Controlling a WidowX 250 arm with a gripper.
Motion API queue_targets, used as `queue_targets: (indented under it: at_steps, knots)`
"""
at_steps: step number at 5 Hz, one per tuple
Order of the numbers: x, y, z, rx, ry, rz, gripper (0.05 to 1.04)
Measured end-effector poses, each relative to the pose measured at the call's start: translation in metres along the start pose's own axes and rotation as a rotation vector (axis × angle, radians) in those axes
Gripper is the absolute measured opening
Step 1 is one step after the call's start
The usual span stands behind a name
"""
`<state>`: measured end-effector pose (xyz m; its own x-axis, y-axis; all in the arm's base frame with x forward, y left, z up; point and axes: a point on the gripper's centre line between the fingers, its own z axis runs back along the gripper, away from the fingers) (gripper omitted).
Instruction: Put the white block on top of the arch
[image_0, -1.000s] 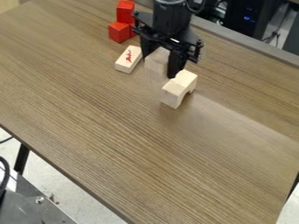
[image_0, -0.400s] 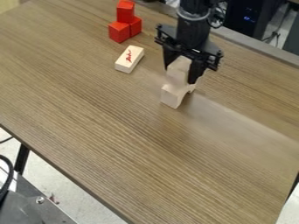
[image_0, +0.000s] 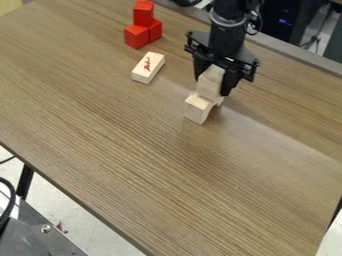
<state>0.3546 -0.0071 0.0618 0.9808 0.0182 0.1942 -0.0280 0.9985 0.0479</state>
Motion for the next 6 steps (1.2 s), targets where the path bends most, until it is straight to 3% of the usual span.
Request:
queue_targets:
  at_steps: [2,6]
  knots:
    - [-0.003,0.0,-0.002,-0.028,0.009,-0.029,0.588]
    - [-0.015,0.01,0.0,-0.014,-0.011,-0.035,0.588]
